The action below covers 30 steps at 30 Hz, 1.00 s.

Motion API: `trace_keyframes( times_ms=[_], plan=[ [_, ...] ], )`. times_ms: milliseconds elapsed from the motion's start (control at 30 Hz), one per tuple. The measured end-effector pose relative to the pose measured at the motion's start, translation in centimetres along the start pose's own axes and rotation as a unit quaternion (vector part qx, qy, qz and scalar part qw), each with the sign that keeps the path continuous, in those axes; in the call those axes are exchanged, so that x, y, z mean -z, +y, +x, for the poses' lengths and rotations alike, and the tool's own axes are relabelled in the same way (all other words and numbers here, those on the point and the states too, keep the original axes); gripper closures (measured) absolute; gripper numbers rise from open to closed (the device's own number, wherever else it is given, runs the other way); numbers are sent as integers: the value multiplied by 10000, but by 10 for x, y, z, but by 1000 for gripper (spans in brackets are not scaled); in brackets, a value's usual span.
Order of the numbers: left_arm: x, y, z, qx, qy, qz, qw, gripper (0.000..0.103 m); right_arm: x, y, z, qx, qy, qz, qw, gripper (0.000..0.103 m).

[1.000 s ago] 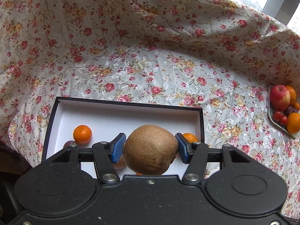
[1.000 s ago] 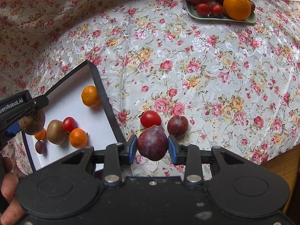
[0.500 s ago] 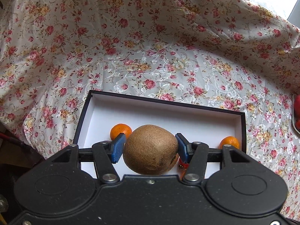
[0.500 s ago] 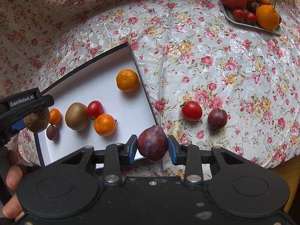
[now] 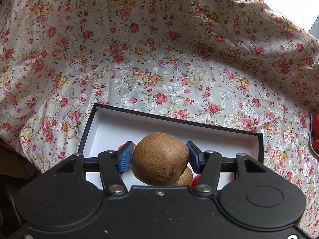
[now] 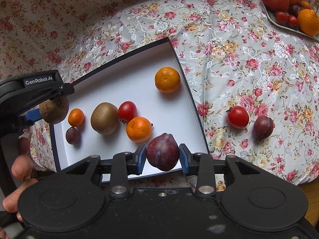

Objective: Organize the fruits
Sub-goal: 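Lower kiwi and plum into the box and open both tools, then withdraw both open tools from the box toward the loose tomato and plum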

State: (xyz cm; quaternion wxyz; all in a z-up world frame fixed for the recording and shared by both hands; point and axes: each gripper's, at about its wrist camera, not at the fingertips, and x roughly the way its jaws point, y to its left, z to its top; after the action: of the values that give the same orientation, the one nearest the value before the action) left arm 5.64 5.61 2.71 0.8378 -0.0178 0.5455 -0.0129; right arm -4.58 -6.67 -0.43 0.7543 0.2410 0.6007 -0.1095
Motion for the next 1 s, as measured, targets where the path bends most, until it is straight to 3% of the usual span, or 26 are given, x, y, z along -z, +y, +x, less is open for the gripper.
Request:
trace_keyframes(
  times_ms=[233,1000],
  plan=[
    [-1,-6,-12,-191,-385,214,9988,42,-2,-2,0,-142,51,100,9998,64],
    [3,-14,3,-385,179,408,9983,42,-3,-1,12,-26,359,18,9994,64]
  ],
)
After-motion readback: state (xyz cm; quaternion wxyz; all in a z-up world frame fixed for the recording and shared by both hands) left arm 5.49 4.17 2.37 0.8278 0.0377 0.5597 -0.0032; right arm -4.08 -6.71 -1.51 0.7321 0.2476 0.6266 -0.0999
